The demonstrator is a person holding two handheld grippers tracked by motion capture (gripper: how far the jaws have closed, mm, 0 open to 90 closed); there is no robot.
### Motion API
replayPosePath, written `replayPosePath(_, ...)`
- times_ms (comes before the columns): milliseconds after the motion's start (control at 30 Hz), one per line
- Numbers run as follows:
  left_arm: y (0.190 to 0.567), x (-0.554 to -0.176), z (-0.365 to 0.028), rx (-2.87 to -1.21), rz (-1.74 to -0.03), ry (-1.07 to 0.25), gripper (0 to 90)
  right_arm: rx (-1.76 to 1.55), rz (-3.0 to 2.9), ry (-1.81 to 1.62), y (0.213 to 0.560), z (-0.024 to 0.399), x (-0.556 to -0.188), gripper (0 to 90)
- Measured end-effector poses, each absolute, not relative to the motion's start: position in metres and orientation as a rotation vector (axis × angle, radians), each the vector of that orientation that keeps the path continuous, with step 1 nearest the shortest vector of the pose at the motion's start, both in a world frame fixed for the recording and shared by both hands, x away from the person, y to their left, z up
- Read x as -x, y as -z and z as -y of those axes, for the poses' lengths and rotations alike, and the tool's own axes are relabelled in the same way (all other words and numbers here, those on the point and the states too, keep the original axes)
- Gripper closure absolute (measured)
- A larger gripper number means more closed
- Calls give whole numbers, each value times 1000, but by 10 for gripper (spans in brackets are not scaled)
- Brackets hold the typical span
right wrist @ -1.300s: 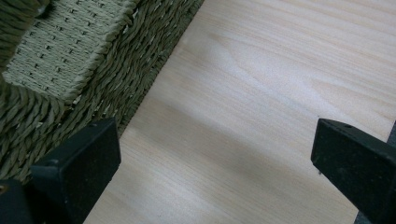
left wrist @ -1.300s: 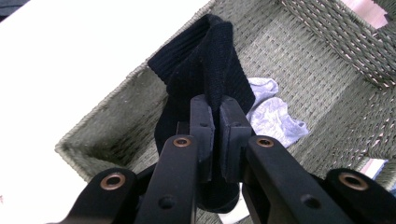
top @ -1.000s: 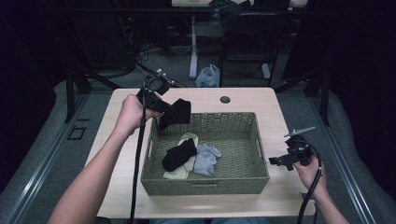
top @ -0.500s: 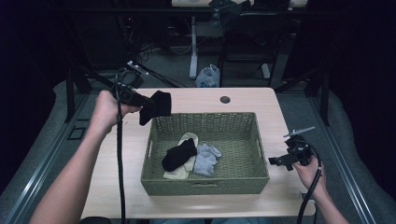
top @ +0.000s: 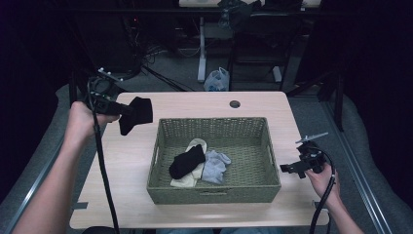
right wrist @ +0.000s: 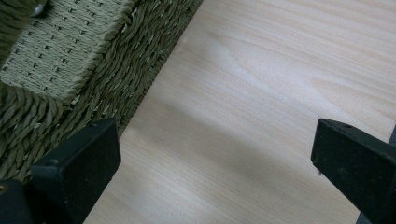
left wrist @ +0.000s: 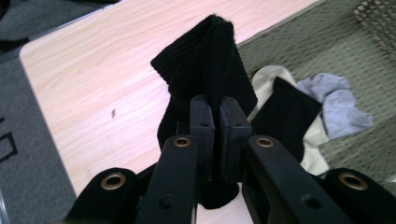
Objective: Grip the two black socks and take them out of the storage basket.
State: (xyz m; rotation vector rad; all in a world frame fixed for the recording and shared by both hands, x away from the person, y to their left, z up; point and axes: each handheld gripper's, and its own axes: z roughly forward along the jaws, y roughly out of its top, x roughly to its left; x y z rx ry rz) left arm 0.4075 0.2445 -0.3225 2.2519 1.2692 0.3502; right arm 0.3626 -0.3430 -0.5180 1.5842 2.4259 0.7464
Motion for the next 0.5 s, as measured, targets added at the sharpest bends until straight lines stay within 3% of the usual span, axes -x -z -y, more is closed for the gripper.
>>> replayPosePath(500,365,-404,-286,-2205,-1434,-316,860,-1582,-2430,-741,517,343,-362,7)
